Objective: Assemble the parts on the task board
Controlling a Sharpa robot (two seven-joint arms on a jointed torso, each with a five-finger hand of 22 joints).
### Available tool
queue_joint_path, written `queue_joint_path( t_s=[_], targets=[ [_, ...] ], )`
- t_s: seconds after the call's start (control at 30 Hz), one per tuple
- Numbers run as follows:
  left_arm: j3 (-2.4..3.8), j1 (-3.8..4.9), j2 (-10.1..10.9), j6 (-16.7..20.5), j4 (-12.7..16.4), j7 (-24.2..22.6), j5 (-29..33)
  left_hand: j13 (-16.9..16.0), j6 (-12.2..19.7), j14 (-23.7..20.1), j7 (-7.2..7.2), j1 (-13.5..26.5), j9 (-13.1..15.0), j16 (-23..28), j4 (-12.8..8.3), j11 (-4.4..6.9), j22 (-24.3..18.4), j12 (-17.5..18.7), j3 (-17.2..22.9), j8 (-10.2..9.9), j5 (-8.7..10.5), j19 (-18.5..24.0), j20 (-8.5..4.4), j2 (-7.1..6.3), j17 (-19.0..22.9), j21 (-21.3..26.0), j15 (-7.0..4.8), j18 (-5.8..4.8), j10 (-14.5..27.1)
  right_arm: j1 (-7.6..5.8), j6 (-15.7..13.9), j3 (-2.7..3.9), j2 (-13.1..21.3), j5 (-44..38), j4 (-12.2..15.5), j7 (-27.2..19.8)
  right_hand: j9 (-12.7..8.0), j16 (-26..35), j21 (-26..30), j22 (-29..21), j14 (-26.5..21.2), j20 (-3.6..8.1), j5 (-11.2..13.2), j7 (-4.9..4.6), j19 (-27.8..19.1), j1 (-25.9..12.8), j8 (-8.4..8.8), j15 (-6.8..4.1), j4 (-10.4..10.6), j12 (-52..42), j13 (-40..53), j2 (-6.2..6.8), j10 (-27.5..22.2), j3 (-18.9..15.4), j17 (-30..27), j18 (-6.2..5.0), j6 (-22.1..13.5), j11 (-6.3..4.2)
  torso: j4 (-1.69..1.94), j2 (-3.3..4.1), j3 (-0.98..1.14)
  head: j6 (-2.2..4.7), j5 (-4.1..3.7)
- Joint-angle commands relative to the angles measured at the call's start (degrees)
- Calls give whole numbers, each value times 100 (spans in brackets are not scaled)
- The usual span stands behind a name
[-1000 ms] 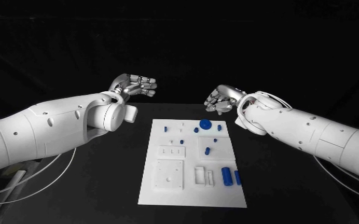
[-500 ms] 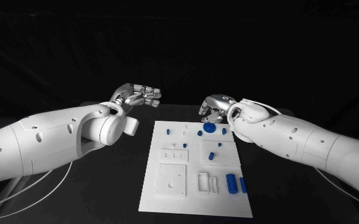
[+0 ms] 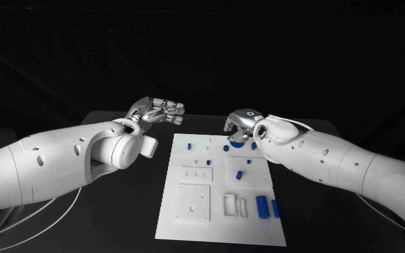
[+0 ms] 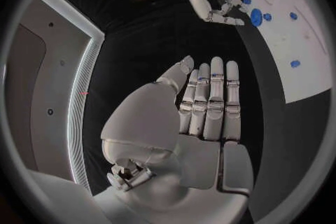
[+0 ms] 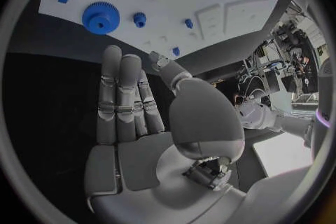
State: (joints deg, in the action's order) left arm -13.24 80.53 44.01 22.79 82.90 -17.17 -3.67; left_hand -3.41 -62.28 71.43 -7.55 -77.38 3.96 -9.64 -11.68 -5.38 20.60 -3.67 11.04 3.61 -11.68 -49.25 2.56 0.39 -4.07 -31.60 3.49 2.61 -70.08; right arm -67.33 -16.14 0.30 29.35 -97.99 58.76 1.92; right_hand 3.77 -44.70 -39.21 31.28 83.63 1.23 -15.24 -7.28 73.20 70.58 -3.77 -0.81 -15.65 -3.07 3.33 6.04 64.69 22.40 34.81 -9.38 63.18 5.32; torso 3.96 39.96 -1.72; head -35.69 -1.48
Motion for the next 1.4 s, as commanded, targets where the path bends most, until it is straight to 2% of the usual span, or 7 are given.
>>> queue_joint_path(
  t_s=[0.03,0.37,0.7,1.0,1.13,1.3,1.4],
  targets=[
    [6,11,-6,-109,32,-27,-33,6,47,-15,-3,46,-1,39,1,-5,-15,29,34,-3,30,-35,13,-12,5,36,31,105,55,28,80,-1,-19,-328,-27,210,-9,-34,62,34,-15,-12,27,2,57,19,22,39,38,-23,-1,73,-71,-60,-19,-45,-66,7,5,66,-3,13,-18],
    [7,11,-14,-130,75,-23,-33,6,79,-18,-12,52,-2,49,9,-19,-42,29,48,-3,32,-46,19,-25,5,62,36,107,96,116,80,-8,-84,-403,-103,257,-10,-142,336,332,-40,-11,31,-9,169,77,23,48,75,-21,-3,62,-118,-129,-99,-39,-96,19,35,160,0,39,-37],
    [6,9,-35,-138,64,-18,-34,6,103,-16,-18,64,0,57,23,-27,-81,28,64,-3,30,-73,24,-41,4,95,40,111,118,142,99,-10,-103,-457,-124,282,-10,-220,565,724,-53,-2,69,-5,247,55,21,46,72,-20,-4,75,-97,-21,-119,-29,-79,16,57,284,-15,88,-62],
    [6,9,-40,-150,55,-7,-34,6,111,-11,-20,71,-1,57,36,-30,-98,28,71,-3,31,-88,24,-46,3,107,40,111,126,187,195,-11,-104,-466,-102,268,-6,-284,637,979,-54,38,70,33,283,-39,21,18,47,-19,-3,50,88,188,-120,20,36,-30,62,359,-20,108,-69],
    [6,9,-47,-159,43,-2,-34,6,118,-11,-20,77,-1,58,45,-32,-110,29,75,-2,30,-96,25,-50,3,116,41,111,135,196,216,-11,-106,-469,-105,263,-5,-304,657,1098,-64,53,80,43,297,-66,23,10,41,-20,-2,41,138,276,-120,35,67,-44,66,396,-25,138,-71],
    [6,9,-52,-164,36,0,-34,6,118,-11,-20,77,-1,58,45,-32,-110,29,75,-2,30,-96,25,-50,3,116,41,111,135,202,232,-12,-115,-475,-116,264,-4,-327,704,1228,-65,61,110,47,302,-80,20,3,54,-20,-2,27,165,370,-118,38,86,-51,69,440,-22,175,-68],
    [6,9,-55,-166,35,1,-34,6,118,-11,-20,77,-1,58,45,-32,-110,29,75,-2,30,-96,25,-50,3,116,41,111,135,207,234,-12,-121,-478,-125,267,-3,-333,710,1283,-68,66,215,52,311,-71,20,-2,56,-20,-2,-3,196,455,-118,41,109,-59,69,461,-19,184,-69]
  ],
)
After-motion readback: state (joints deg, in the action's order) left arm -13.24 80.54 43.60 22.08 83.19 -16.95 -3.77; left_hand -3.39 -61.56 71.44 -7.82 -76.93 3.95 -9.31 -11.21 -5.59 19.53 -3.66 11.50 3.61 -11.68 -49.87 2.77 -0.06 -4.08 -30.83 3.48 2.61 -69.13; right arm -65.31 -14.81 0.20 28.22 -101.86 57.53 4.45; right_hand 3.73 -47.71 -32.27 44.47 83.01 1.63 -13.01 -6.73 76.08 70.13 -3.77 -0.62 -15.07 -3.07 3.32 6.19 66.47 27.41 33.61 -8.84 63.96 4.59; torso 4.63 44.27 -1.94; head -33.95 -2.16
